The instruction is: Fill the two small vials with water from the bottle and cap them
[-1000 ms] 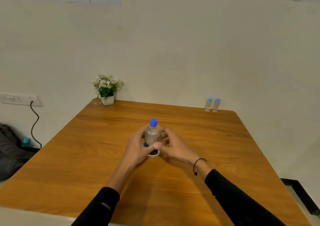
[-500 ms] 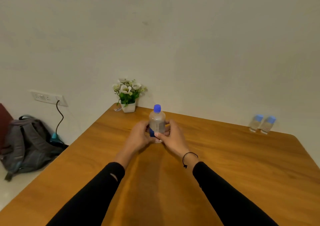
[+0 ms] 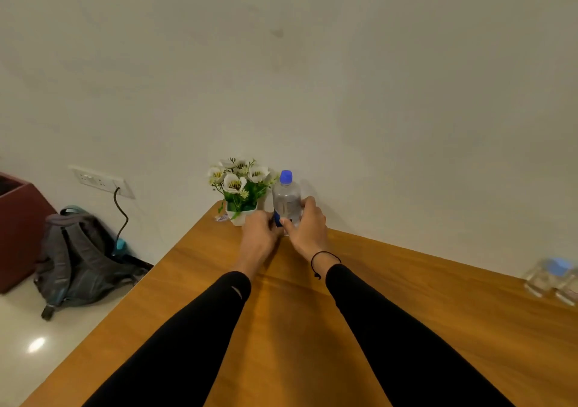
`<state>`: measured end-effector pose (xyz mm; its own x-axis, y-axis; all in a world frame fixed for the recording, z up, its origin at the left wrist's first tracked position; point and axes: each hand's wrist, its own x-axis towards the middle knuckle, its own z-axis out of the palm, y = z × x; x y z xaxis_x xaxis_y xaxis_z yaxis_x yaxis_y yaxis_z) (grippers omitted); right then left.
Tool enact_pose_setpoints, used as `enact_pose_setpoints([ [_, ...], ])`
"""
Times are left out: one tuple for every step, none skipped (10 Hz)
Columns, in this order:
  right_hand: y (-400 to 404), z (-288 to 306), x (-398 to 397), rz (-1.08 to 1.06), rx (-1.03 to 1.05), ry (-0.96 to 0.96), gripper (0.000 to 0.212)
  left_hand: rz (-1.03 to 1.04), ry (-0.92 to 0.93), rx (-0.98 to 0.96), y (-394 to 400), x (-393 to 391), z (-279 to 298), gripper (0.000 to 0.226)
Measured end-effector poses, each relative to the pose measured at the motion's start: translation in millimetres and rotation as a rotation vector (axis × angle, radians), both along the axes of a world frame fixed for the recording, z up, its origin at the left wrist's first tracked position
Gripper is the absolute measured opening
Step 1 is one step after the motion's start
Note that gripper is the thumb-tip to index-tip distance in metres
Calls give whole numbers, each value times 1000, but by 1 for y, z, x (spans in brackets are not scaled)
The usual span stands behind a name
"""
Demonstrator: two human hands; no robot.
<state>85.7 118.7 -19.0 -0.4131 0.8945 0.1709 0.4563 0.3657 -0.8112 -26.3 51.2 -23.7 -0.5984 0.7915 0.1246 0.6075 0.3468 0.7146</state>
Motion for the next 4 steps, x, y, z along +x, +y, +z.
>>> enact_pose_setpoints([
  [-1, 10, 2, -21, -80, 17, 48, 115, 53, -22, 1, 10, 6, 15],
  [-15, 27, 19, -86, -95, -20, 38, 173, 161, -110, -14, 33, 36, 27],
  [-33, 60, 50, -108, -78, -42, 28, 151, 248, -134, -37, 58, 78, 36],
  [-47, 109, 83, -124, -5, -75, 21, 79, 246, -41, -55, 76, 128, 31],
])
